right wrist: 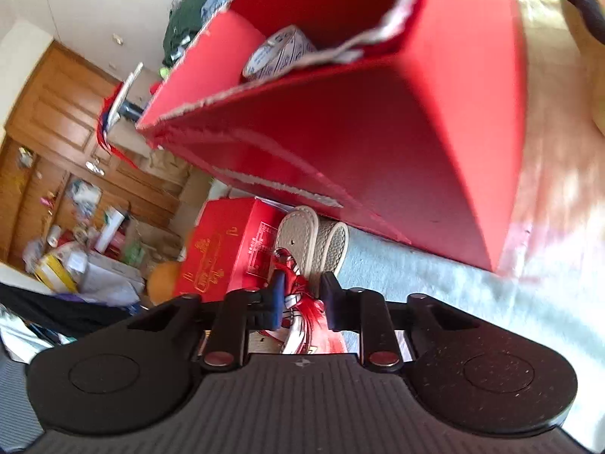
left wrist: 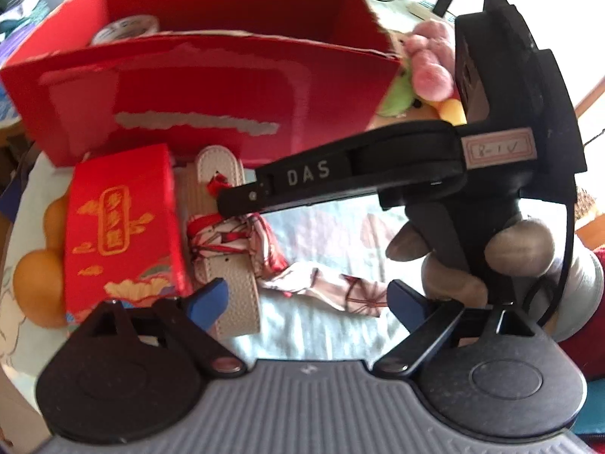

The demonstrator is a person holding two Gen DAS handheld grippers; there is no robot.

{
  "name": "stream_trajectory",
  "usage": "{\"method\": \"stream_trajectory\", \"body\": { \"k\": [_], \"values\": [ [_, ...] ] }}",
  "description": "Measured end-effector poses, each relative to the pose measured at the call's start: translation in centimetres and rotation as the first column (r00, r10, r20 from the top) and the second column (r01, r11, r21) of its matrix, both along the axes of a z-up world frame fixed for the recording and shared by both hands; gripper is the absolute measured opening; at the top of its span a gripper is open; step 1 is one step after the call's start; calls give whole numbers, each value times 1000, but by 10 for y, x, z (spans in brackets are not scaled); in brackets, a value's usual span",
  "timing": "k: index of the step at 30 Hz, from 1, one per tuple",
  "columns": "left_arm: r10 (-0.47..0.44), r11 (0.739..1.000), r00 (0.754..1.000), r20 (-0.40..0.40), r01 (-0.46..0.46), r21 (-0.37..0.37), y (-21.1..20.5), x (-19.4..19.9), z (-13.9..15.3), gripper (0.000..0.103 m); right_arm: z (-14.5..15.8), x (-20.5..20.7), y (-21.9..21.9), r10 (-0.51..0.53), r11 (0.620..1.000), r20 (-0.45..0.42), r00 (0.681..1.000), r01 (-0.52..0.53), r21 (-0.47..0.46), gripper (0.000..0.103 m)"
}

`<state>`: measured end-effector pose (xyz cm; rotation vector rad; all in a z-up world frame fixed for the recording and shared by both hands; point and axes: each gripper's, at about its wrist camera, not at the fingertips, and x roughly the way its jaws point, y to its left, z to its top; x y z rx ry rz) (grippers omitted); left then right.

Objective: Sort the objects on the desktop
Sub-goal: 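Close the right tool on the beige slipper's strap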

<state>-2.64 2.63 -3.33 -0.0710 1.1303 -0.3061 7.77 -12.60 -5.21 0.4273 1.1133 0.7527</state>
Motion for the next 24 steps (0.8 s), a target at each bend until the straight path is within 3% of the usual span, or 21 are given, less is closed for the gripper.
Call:
{"method": "stream_trajectory", "body": {
  "k": [9,10,11,13,15,18,20,22,24],
  "values": [
    [-33,997,999,1,33,71,-6,18,-6,92,6,-15,-47,-75,997,-15,997,75,22,19],
    [-37,996,999,-6,38,75,-7,20,-9,92,5,-16,-51,-83,996,-21,996,84,22,16],
    [-40,997,999,-15,41,71,-10,23,-12,89,5,-17,-53,-87,996,-22,996,87,19,7],
    [-41,998,998,-38,43,51,-10,25,-19,83,3,-18,-55,-104,995,-22,994,104,1,7],
    [-47,997,998,-39,49,63,-13,25,-24,83,0,-18,-57,-118,993,-38,992,118,12,8],
    [-40,997,998,-56,44,59,-14,27,-29,82,-1,-18,-55,-125,991,-56,991,127,37,21],
    [-28,999,997,-75,31,38,-10,29,-35,81,-3,-18,-54,-136,990,-60,989,139,39,38],
    [-21,999,998,-62,23,29,-10,27,-34,81,-6,-17,-50,-139,990,-65,988,140,20,49],
    [-18,999,999,-51,20,34,-10,25,-34,81,-10,-15,-47,-138,990,-73,988,140,26,52]
  ]
}}
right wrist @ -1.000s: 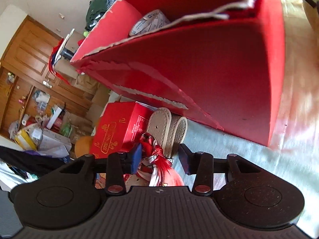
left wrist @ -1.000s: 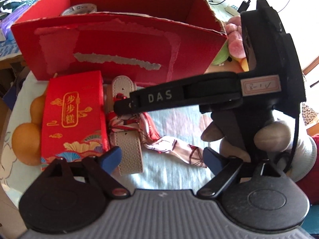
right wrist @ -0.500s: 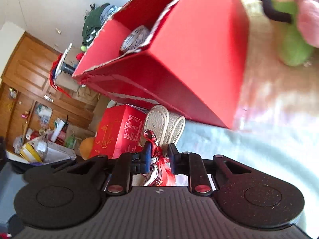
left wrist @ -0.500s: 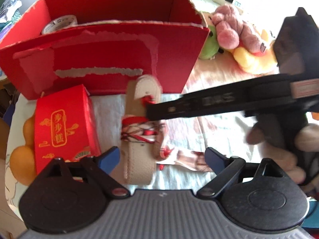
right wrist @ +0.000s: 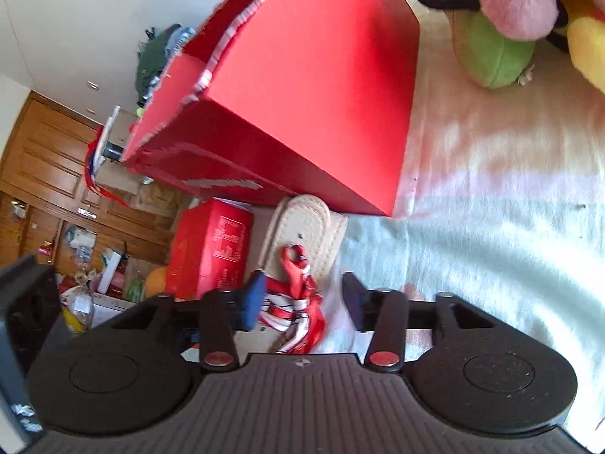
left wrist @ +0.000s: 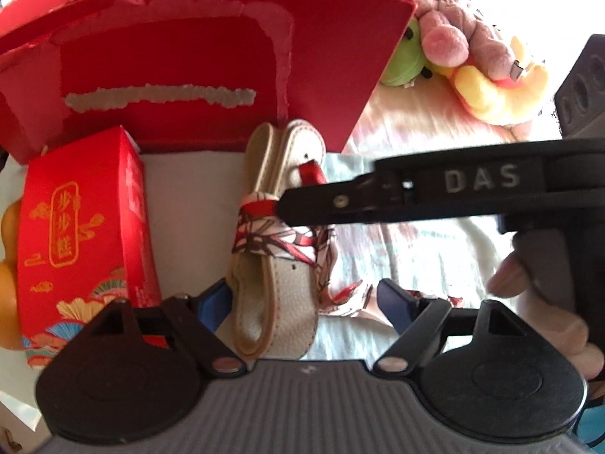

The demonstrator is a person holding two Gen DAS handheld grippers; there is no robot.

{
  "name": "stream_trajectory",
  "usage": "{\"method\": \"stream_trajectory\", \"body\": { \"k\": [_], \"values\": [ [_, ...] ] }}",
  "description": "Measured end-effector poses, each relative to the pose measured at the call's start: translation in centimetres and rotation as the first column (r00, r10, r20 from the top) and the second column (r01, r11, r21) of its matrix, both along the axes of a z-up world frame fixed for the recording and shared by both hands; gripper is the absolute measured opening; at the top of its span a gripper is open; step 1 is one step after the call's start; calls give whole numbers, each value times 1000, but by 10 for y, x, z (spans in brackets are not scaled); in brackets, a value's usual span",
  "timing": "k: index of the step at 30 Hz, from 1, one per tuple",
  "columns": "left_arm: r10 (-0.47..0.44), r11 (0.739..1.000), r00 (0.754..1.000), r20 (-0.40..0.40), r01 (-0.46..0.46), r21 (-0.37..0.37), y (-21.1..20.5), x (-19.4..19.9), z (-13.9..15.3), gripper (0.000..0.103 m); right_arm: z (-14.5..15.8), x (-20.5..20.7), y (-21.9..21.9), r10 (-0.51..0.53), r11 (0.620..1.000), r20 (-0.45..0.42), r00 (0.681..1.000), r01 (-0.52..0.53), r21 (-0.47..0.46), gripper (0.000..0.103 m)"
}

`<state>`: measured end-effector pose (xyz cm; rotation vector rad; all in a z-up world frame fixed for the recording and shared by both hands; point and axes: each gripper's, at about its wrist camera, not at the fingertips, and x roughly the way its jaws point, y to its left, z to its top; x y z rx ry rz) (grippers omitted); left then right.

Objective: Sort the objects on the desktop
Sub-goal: 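Close the right tool on the beige slipper's strap, then lift the beige slipper off the bed with the right tool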

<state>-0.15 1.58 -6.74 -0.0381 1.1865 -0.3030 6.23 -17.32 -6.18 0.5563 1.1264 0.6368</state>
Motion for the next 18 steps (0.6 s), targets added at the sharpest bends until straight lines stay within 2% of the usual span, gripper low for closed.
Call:
{"method": "stream_trajectory", "body": {
  "k": [3,8,11,15,18],
  "values": [
    [14,1000,1000,8,-14,-6,3,-3,2,76,-2,1,5,17,999,-15,1000,-17,32,54],
    [18,1000,1000,6,-18,-21,6,-7,12,54,2,-1,4,32,999,-16,999,-31,21,50],
    [-15,998,1000,0,15,-54,-2,-13,17,52,7,-6,-5,19,1000,-17,1000,-19,16,48],
    [-112,993,993,35,113,-40,-25,-21,27,51,18,-12,-23,-18,1000,2,1000,18,-6,47],
    [-166,983,985,54,169,-66,-41,-25,35,52,23,-17,-34,-57,998,8,998,57,-13,46]
  ]
}}
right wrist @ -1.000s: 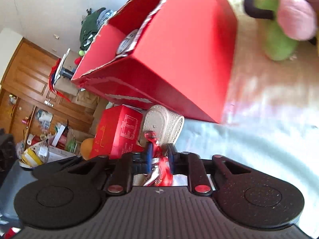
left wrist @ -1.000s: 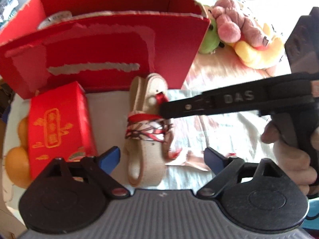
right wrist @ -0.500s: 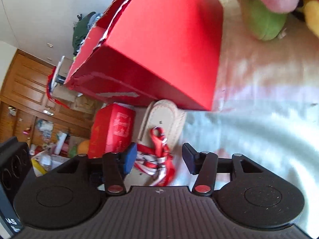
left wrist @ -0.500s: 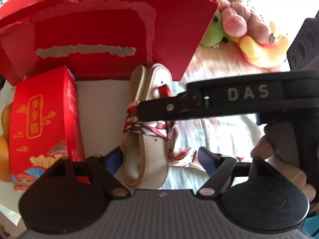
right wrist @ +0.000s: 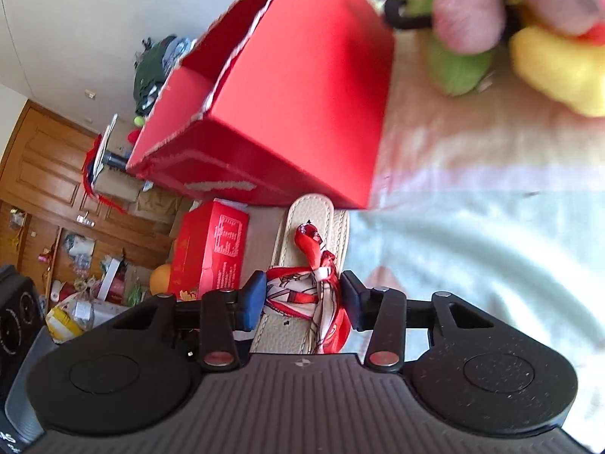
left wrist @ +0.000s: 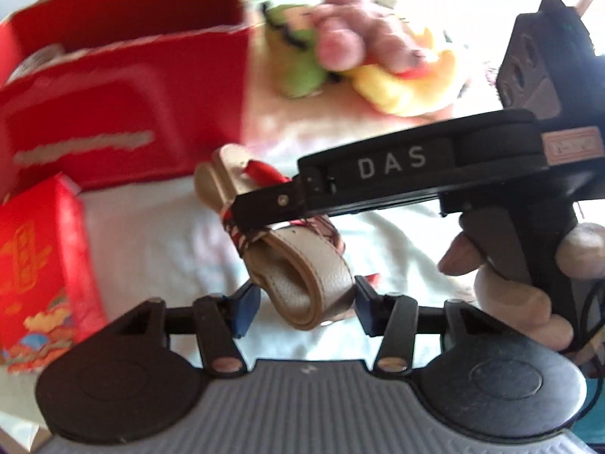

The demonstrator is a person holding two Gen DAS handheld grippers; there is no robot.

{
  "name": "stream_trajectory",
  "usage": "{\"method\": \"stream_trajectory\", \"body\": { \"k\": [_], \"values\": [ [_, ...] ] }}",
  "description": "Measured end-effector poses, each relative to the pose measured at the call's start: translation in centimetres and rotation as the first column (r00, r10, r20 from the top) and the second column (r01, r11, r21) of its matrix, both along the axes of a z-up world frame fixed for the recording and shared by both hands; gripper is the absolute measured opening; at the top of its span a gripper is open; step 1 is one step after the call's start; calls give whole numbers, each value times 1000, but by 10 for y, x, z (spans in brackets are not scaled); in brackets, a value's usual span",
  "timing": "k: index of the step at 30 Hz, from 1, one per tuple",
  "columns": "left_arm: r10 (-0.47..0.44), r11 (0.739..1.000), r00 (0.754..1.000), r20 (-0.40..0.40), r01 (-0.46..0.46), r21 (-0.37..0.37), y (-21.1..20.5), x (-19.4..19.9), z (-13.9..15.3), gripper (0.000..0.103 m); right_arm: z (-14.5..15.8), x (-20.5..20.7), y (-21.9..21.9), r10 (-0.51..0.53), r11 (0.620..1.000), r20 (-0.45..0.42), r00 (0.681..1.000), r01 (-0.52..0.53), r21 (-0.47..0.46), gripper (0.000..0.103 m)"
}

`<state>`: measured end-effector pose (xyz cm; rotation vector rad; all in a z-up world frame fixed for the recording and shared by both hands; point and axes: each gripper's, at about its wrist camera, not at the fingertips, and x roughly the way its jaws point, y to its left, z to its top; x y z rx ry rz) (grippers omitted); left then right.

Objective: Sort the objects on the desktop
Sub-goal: 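Lift the beige slipper off the bed with the right tool, then carry the slipper with the right tool over the red box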

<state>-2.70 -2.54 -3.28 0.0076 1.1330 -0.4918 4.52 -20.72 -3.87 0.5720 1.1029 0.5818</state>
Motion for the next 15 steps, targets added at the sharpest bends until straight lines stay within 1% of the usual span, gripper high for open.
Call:
{"method": "stream_trajectory", "body": {
  "k": [3,8,12,15],
  "values": [
    [-47,998,999,18,47,-28,-13,-1,8,52,6,-6,-14,-54,998,3,999,54,8,45],
    [-131,990,987,90,135,-46,-42,-2,29,51,26,-17,-39,-150,988,41,988,149,28,45],
    [-169,980,972,164,183,-73,-56,1,53,51,44,-23,-62,-233,969,70,970,225,100,45],
    [-181,976,955,233,204,-76,-65,11,74,51,66,-22,-63,-266,959,133,955,249,134,45]
  ]
}}
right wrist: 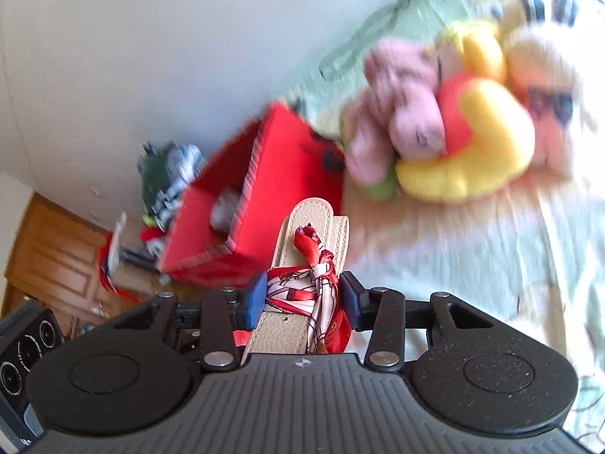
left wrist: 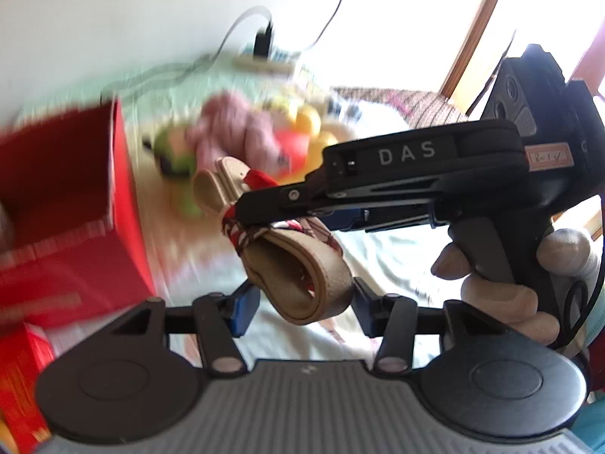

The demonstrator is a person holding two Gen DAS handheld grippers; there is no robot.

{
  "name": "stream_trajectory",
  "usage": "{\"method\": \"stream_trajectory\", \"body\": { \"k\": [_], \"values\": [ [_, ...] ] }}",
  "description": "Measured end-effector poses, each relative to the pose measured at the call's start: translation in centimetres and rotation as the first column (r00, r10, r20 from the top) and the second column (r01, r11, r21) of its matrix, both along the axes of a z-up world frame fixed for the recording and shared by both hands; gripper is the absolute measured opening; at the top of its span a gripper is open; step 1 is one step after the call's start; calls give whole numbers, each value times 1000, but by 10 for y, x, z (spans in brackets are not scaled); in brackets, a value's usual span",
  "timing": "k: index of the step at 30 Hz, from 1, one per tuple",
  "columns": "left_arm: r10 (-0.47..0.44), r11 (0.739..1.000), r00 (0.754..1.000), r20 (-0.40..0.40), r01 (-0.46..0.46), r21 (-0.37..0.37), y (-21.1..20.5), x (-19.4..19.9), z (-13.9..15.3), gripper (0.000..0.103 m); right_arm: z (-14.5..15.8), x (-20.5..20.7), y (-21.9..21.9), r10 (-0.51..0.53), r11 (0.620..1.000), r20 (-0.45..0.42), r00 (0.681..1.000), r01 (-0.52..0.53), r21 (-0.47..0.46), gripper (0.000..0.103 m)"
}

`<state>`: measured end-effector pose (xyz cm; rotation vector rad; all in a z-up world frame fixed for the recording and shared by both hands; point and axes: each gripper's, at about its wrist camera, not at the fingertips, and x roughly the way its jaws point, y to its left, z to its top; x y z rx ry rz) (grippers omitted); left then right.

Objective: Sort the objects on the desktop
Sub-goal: 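Carry the slipper with the right tool over the red box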

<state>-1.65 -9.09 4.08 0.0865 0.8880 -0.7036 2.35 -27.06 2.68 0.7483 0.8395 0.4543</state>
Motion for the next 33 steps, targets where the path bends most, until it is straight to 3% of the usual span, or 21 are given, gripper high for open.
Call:
{"method": "stream_trajectory", "body": {
  "k": [10,14,20,25,33],
  "values": [
    [33,999,975,222,-24,-44,42,32,81,50,85,48,32,33,999,226,974,-39,21,45],
    [60,998,957,283,-52,-36,70,54,100,50,111,74,67,48,999,302,952,-52,6,45],
    [77,997,938,338,-81,-2,120,92,114,51,126,114,118,61,997,354,933,-71,16,45],
    [78,995,957,278,-91,34,157,120,85,51,104,143,162,72,997,296,953,-69,-18,45],
    [57,995,997,45,-60,84,192,156,-3,51,26,173,206,76,989,21,997,-73,-127,44]
  ]
}}
